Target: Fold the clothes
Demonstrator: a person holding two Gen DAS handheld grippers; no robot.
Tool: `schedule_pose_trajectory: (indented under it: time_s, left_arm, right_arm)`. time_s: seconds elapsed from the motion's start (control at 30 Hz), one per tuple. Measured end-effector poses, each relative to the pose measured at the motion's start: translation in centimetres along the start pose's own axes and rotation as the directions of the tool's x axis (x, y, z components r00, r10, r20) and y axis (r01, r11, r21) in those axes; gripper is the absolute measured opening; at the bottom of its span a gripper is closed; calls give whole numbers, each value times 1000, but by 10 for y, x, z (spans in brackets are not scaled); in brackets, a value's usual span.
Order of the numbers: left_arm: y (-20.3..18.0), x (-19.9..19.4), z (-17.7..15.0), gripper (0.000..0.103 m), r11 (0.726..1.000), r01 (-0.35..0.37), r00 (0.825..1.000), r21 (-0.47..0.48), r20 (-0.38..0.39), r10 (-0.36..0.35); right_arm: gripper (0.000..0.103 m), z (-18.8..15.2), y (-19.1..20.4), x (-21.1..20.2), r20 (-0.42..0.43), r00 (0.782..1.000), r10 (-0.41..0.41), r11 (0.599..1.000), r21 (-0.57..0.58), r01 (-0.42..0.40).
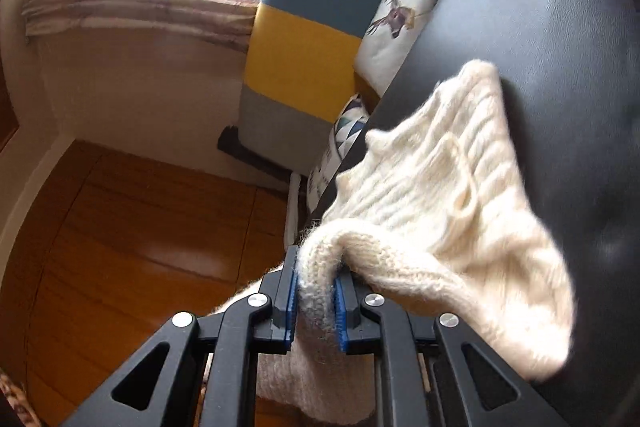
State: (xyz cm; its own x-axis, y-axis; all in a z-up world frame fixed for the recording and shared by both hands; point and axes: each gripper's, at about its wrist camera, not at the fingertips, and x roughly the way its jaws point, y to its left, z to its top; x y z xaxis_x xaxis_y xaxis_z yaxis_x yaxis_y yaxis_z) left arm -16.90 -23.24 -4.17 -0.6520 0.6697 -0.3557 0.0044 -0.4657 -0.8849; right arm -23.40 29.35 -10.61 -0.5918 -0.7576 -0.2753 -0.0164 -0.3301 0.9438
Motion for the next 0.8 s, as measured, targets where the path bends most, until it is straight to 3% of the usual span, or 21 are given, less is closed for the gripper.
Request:
schedule_pose_trajectory:
  time_s: [0.1, 0.17, 0.3, 0.4, 0.57, 0.63, 0.8]
  left_arm:
    - [33, 42, 23, 9, 990, -106, 993, -91, -56, 102]
    - [58, 60, 25, 9, 972, -176, 983, -156, -89, 163]
    - [90, 63, 24, 10, 955, -84, 995, -283, -80, 64]
    - [89, 62, 22, 11, 962, -90, 994, -257, -87, 70]
    - [88, 62, 11, 12, 966, -117, 990, -231, -110, 93]
    - [87, 54, -1, 12, 969, -133, 987, -207, -121, 110]
    - [88, 20, -37, 12, 972, -156, 980, -178, -152, 130]
  right_arm:
    - [17, 25, -32, 10, 8, 992, -129, 988, 83, 128]
    - [15, 30, -47, 21, -17, 990, -139, 985, 102, 140]
    - [21, 36, -56, 24, -14, 997, -78, 987, 140, 80]
    - [25, 39, -56, 21, -31, 998, -55, 989, 138, 58]
    - [22, 37, -63, 12, -59, 997, -46, 992, 114, 52]
    - [15, 27, -62, 4, -90, 993, -72, 994, 79, 79]
    - [13, -16, -64, -31, -150, 986, -76, 993, 77, 88]
